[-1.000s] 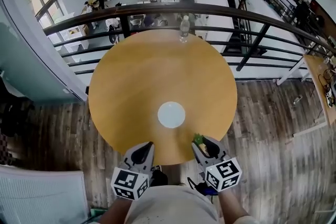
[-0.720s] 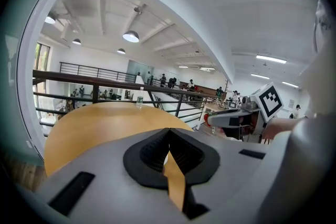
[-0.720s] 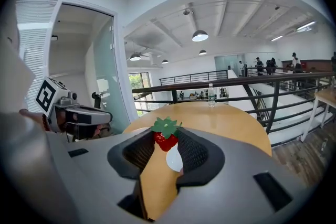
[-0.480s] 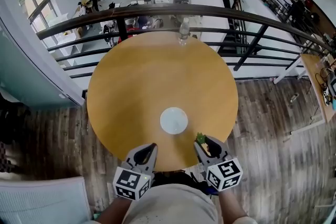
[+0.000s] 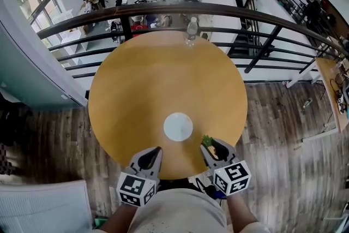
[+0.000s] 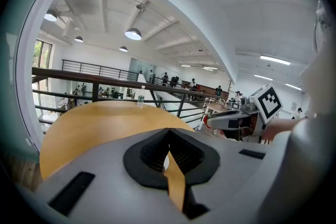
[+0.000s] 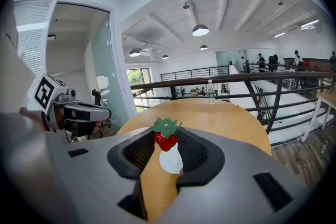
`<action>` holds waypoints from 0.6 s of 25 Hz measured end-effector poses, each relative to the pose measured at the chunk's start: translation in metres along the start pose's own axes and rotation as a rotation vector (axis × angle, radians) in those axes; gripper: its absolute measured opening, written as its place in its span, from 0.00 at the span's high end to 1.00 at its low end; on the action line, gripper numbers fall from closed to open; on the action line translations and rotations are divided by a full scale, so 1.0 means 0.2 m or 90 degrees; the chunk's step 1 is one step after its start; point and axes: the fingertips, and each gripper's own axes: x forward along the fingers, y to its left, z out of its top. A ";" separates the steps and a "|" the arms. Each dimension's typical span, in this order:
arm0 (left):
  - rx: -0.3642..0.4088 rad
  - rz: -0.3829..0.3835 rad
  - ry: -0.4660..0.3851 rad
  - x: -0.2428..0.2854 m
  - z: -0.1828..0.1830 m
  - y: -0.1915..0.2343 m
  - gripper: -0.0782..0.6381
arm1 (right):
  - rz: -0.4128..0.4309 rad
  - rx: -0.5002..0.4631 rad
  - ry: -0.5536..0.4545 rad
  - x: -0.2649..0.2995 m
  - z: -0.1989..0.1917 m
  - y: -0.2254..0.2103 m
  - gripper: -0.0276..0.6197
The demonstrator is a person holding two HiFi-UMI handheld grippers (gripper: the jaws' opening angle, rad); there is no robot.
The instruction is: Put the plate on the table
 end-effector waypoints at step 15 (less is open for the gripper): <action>-0.030 0.040 0.016 0.12 -0.04 0.08 0.86 | 0.037 -0.011 0.052 0.23 -0.05 -0.14 0.72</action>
